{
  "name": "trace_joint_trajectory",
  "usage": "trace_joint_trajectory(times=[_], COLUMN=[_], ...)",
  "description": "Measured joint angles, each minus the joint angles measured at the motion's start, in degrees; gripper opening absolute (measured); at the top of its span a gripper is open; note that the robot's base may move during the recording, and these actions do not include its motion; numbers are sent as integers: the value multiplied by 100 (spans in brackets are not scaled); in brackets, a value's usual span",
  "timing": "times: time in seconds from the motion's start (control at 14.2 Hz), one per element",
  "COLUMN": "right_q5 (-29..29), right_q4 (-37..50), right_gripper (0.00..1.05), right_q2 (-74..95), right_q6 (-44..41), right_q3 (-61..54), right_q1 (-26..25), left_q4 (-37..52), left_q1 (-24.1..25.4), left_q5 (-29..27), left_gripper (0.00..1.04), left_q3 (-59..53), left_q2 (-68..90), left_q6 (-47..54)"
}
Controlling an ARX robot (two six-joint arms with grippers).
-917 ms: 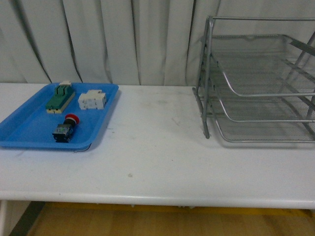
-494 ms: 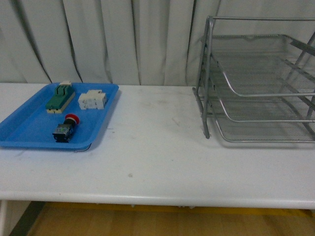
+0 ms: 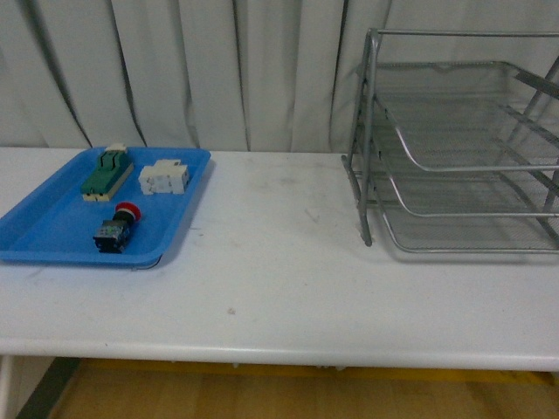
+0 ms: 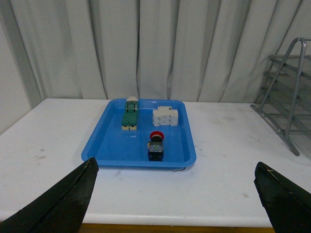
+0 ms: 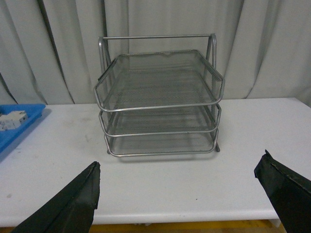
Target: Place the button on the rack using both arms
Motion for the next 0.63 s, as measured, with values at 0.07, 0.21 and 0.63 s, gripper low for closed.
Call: trace_joint_trajectory(times=[0.07,0.21,0.63], right_q5=[0,0,-337], right_q4=[0,0,-321], right_gripper=[98,98,98], right_q2=[0,0,275], right_q6=[0,0,273], right_q3=[0,0,120], right_q1=[0,0,-173], left_q4=[2,2,0], left_q1=[0,0,0], left_q5=[0,0,-2], left_gripper=[98,98,98], left_q3=[0,0,0], left_q2=[0,0,0], left_q6=[0,0,0])
